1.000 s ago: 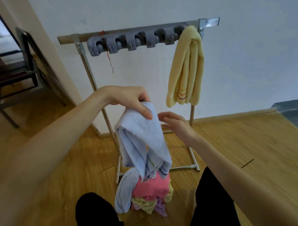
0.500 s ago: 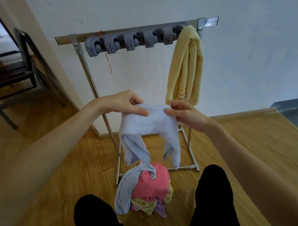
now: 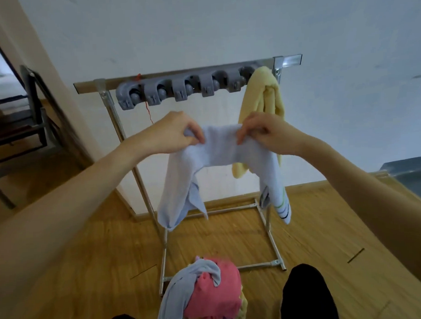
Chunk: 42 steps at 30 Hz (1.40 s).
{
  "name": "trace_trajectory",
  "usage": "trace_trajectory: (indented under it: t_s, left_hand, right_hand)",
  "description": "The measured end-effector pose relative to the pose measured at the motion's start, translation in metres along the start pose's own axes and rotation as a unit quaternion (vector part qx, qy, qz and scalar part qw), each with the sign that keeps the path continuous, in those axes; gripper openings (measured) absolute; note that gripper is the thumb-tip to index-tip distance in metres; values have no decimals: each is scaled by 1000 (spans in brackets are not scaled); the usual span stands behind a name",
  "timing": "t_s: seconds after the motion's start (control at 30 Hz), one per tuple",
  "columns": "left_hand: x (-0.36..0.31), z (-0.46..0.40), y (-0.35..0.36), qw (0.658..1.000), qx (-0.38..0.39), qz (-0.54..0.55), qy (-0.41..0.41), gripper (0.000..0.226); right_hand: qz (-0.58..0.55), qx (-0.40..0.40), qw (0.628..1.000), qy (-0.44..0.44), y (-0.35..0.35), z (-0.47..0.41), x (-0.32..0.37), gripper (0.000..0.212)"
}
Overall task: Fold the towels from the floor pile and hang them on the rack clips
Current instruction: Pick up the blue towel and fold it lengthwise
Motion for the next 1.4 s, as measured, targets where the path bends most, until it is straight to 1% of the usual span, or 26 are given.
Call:
trace_trajectory:
  t_s: [0.07, 0.1, 0.17, 0.23, 0.3, 0.33, 0.4, 0.5, 0.57, 0.67, 0.73, 0.8, 0.9, 1.0, 1.17, 1.27, 1.4]
  left_hand:
    - [2, -12, -13, 999, -19, -23, -10, 23]
    - [2, -18, -17, 999, -18, -39, -12, 27]
    - [-1, -31, -21, 997, -11, -75, -12, 40]
    - [-2, -43, -27, 995, -26, -96, -17, 52]
    - [-2, -55, -38, 991, -81, -102, -21, 56]
    - [-3, -61, -44, 987, -117, -112, -19, 57]
    - [-8, -71, -54, 974, -179, -140, -16, 58]
    - [-16, -85, -63, 956, -226, -185, -24, 55]
    - [-17, -95, -64, 947, -242, -210, -37, 52]
    - [-21, -107, -62, 935, -257, -237, -56, 47]
    - [-22, -113, -58, 934, -262, -235, -67, 46]
    - [-23, -117, -53, 931, -273, -230, -71, 48]
    - [-24, -121, -45, 915, -296, -264, -67, 51]
    - [-22, -129, -43, 897, -324, -293, -66, 53]
    - [-16, -145, -25, 896, -335, -290, -38, 57]
    - [-11, -148, -11, 894, -350, -280, -16, 57]
    - [-1, -149, 10, 896, -347, -278, 13, 49]
  right_hand:
    - [65, 10, 997, 35, -7, -12, -6, 42]
    - [87, -2, 995, 48, -12, -17, -8, 43]
    - [103, -58, 991, 64, -26, -25, -11, 42]
    - [91, -131, 984, 74, -41, -31, -14, 36]
    - [85, -190, 974, 83, -52, -37, -18, 30]
    - [90, -211, 969, 86, -56, -39, -19, 30]
    - [107, -251, 957, 101, -64, -43, -24, 38]
    - [140, -291, 937, 135, -75, -46, -31, 40]
    - [181, -291, 927, 153, -78, -50, -31, 40]
    - [238, -284, 906, 204, -75, -57, -39, 47]
    - [255, -291, 899, 203, -67, -61, -43, 50]
    - [260, -289, 900, 196, -59, -67, -50, 56]
    - [219, -298, 910, 187, -47, -74, -63, 66]
    - [202, -303, 913, 186, -40, -77, -70, 68]
    - [193, -313, 912, 181, -21, -81, -88, 72]
    - [136, -291, 934, 155, -6, -84, -107, 71]
    - [101, -257, 956, 99, 10, -85, -121, 69]
Point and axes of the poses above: each hand's wrist, its own z-axis away from the middle knuckle, its own y-axis out of the palm, x = y × z, the point moved 9 cm from there along -z, towards the middle knuckle, and after that the axes turned 11 degrees about x, right-handed, at the moved point
